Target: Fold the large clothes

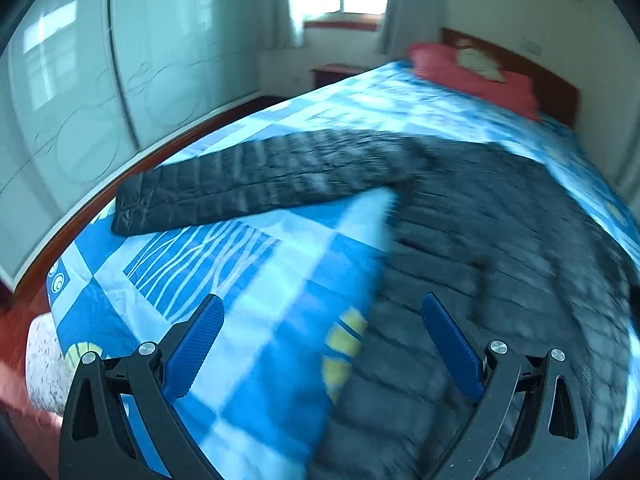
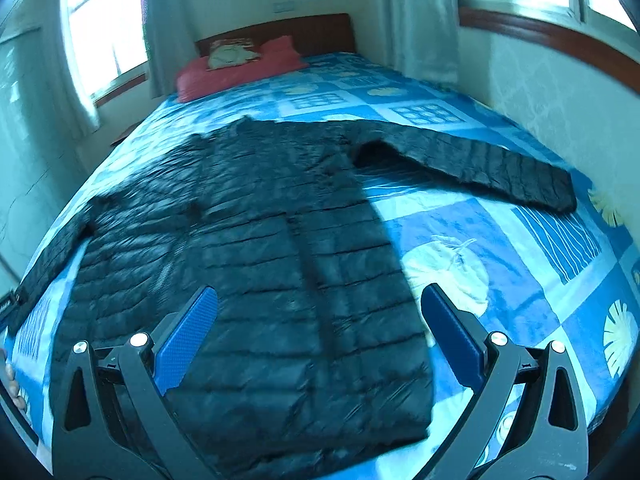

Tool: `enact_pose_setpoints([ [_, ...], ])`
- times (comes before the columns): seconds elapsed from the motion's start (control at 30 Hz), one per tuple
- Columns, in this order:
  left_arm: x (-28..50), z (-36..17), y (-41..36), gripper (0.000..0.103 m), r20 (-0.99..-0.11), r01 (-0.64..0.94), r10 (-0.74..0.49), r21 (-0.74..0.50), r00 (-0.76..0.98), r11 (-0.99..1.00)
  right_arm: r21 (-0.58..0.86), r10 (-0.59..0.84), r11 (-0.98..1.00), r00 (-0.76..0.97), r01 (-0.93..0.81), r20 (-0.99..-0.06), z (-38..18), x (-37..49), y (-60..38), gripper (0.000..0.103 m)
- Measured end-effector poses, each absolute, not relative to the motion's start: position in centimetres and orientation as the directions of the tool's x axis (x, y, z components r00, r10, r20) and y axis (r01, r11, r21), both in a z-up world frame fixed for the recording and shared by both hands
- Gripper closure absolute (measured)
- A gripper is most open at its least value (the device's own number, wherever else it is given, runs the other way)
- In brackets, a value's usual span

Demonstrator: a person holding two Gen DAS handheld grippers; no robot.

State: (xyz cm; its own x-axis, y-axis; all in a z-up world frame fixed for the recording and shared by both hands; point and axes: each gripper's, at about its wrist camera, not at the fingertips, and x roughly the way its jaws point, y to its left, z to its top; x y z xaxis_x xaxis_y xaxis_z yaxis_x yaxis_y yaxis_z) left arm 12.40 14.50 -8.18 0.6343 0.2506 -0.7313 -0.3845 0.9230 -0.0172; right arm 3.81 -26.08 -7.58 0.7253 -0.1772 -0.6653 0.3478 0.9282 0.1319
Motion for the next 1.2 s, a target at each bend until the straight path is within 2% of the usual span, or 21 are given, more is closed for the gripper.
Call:
enact_pose_setpoints([
  [0.07,14.1,-9.4,16.3,0.005,-0.744,-0.421,0.272,-0.014,0.610,0.907,0.125,-0.213,0.914,0.716,0.387,-0.665,-8.0,4.7,-27.8,0.005],
  [0.17,16.6,-11.5,18.6,0.005,-0.763,-0.463,0.298,-0.003,0.574,0.886,0.136,-0.234,0.891,0.697,0.432,-0.678,-8.8,6.1,-30.5,0.030],
  [0.2,17.0,-11.9,18.9,0.005,-0.765,-0.469,0.306,0.005,0.567,0.883,0.150,-0.234,0.882,0.690,0.447,-0.685,-9.2,6.5,-31.6,0.031],
  [0.47,19.5,-16.5,22.7,0.005,-0.797,-0.563,0.385,0.069,0.465,0.823,0.330,-0.282,0.707,0.677,0.625,-0.680,-11.7,7.4,-43.5,0.031],
  [0.57,18.9,-17.4,23.5,0.004,-0.796,-0.583,0.360,0.011,0.487,0.812,0.438,-0.287,0.594,0.687,0.674,-0.668,-12.9,6.7,-48.4,0.031],
  [0.63,18.8,-17.4,23.3,0.004,-0.789,-0.583,0.369,0.019,0.490,0.813,0.517,-0.290,0.509,0.702,0.689,-0.650,-13.8,5.8,-51.8,0.031],
  [0.97,18.2,-17.6,23.1,0.004,-0.771,-0.584,0.384,0.020,0.508,0.812,0.719,-0.327,0.227,0.747,0.657,-0.579,-18.3,3.2,-61.2,0.031],
  [1.2,18.4,-17.7,22.9,0.004,-0.772,-0.585,0.390,0.029,0.502,0.811,0.778,-0.390,0.228,0.787,0.586,-0.478,-19.1,3.2,-62.6,0.024],
])
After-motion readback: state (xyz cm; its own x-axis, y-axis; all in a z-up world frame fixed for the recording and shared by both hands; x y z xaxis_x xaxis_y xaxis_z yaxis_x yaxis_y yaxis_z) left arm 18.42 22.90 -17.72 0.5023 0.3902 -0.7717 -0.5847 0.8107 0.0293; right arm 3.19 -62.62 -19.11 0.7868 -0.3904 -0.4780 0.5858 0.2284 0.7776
